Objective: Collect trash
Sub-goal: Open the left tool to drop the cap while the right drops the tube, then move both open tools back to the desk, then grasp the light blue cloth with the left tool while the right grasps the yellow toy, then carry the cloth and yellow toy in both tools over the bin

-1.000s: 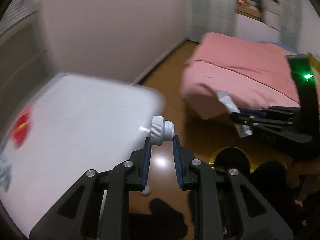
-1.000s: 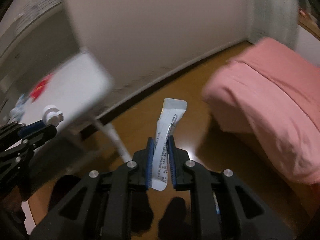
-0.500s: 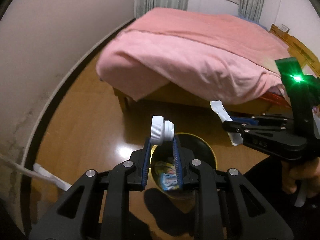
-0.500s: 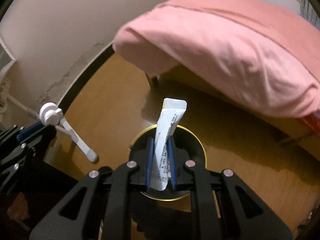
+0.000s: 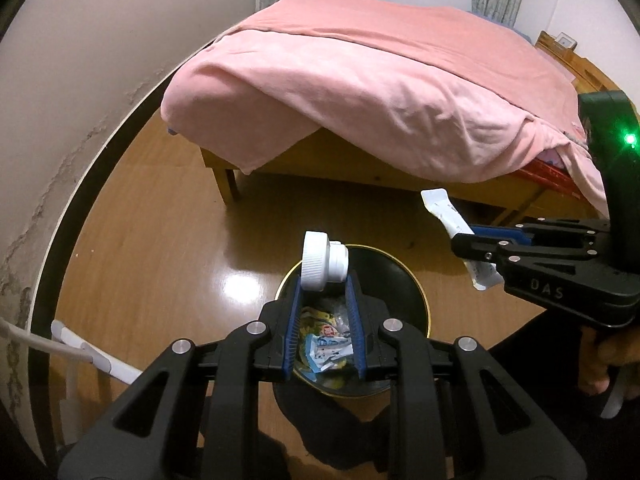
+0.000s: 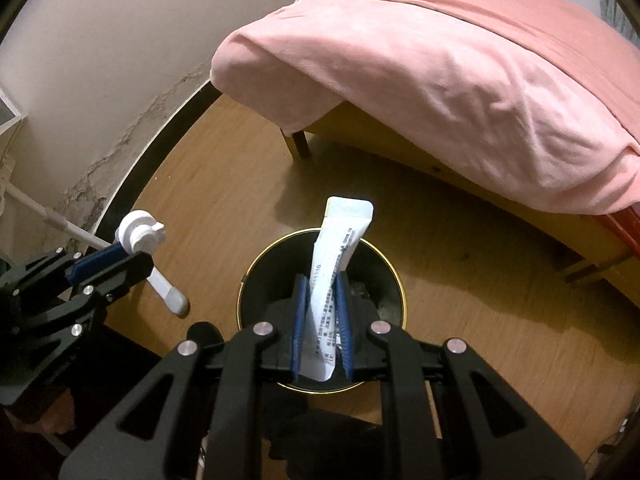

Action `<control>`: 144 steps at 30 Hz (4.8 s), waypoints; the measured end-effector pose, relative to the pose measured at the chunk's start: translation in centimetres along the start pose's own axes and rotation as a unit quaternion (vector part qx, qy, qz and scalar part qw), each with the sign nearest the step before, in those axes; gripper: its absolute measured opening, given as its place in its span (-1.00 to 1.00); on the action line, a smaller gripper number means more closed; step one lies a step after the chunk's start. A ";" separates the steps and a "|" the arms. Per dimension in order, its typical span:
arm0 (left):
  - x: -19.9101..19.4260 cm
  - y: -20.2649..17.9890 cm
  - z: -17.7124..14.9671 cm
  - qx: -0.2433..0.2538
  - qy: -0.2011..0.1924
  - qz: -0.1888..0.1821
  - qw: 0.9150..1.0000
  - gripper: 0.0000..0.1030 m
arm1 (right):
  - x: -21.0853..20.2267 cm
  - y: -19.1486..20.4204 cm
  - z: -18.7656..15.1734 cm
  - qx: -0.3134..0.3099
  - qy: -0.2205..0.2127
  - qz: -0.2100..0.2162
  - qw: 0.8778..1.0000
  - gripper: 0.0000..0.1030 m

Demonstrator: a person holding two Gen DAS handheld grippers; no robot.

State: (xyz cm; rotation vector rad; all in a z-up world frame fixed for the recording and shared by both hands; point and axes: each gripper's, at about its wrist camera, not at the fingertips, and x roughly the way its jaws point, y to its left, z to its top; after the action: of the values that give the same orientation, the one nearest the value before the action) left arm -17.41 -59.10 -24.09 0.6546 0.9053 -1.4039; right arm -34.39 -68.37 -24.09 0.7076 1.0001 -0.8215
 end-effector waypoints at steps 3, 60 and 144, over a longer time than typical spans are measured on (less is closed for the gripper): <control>0.3 -0.2 0.0 0.000 0.003 0.000 1.000 -0.59 | 0.1 -0.2 0.0 0.000 0.000 0.000 1.000 -0.70; -40.0 26.0 -12.8 -0.208 -0.144 0.376 0.892 0.86 | -13.5 34.3 5.7 -0.258 -0.089 0.216 0.938 0.70; -37.3 28.6 -12.0 -0.267 -0.109 0.266 0.920 -0.75 | -16.8 50.0 7.2 -0.341 0.012 0.289 0.894 -0.74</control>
State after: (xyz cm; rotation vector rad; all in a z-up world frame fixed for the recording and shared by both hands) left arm 11.33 -26.45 -2.64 0.2821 0.8027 -0.6777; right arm 6.11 -44.37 0.80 0.3597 0.9413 0.0795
